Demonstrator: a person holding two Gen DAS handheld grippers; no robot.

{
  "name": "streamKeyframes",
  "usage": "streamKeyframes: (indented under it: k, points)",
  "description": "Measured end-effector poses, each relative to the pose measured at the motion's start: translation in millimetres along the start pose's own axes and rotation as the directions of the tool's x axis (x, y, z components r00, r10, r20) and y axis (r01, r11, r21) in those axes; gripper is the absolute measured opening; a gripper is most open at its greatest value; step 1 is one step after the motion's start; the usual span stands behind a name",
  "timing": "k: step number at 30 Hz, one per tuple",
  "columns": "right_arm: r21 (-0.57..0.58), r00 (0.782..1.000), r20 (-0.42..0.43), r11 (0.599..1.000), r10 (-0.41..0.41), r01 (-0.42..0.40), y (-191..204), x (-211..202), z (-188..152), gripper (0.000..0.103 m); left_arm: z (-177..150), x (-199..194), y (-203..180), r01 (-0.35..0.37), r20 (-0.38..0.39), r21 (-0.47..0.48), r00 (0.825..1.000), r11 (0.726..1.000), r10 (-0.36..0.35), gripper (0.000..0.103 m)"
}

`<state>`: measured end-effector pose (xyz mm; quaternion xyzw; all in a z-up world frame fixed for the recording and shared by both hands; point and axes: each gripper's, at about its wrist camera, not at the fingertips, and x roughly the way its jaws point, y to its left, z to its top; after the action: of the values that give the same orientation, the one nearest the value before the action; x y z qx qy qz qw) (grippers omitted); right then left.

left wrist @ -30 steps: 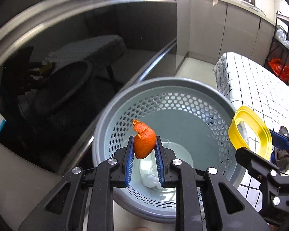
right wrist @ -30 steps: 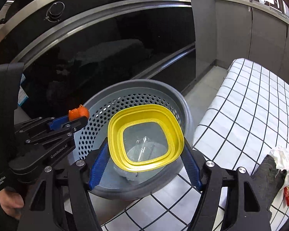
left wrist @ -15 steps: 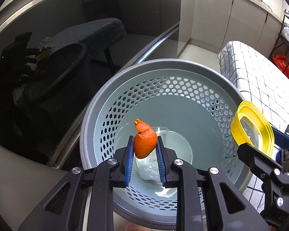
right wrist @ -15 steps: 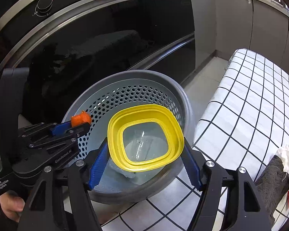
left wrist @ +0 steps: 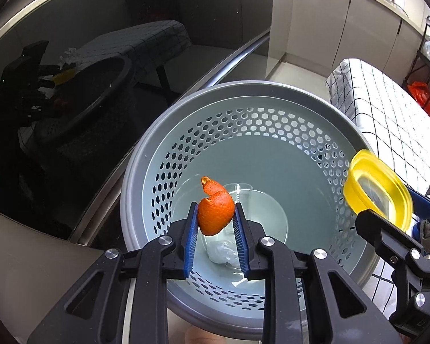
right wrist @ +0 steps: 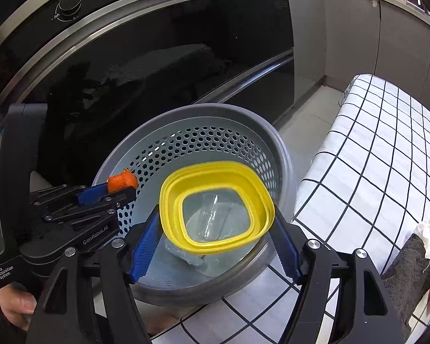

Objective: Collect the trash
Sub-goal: 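Open both grippers to drop the peel and lid into the basket, then move the right tool back toward the grey cloth on the table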

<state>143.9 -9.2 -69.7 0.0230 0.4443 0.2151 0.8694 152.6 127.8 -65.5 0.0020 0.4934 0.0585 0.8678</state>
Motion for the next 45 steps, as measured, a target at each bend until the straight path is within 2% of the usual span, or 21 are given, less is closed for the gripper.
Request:
streamKeyframes:
  k: [2,4,5,7,26,34,38,40,45]
  points:
    - [-0.002,1.000,0.007,1.000,-0.002,0.002,0,-2,0,0.078,0,0,0,0.003,-0.001,-0.002,1.000,1.000,-0.003,0.029]
    - [-0.002,1.000,0.014,1.000,0.000,0.000,1,-4,-1,0.080,-1,-1,1,0.000,0.003,-0.002,1.000,1.000,0.000,0.038]
    - [-0.001,1.000,0.015,1.000,0.000,0.000,0,-5,0,0.080,-1,-2,1,-0.004,0.007,-0.003,1.000,1.000,0.004,0.048]
    - [0.003,1.000,0.018,1.000,-0.005,0.005,-1,-6,0,0.080,0,-4,1,-0.005,0.020,-0.006,1.000,1.000,0.005,0.055]
    - [0.017,0.999,0.032,1.000,-0.019,0.019,-1,-17,-10,0.080,-1,-8,2,-0.006,0.030,-0.004,1.000,1.000,0.006,0.055]
    - [0.036,0.997,0.056,0.998,-0.048,0.046,-8,-35,-20,0.080,-6,-18,-7,-0.010,0.063,0.024,0.998,1.000,0.008,0.059]
    - [0.047,0.996,0.063,0.997,-0.064,0.061,-13,-48,-29,0.080,-10,-28,-14,0.000,0.096,0.046,0.995,0.999,-0.004,0.068]
    - [0.052,0.994,0.066,0.996,-0.081,0.078,-17,-56,-34,0.080,-13,-35,-18,0.000,0.117,0.059,0.993,0.998,-0.007,0.068]
    - [0.079,0.988,0.092,0.990,-0.128,0.121,-31,-84,-49,0.080,-21,-49,-33,0.041,0.136,0.085,0.989,0.996,-0.053,0.070]
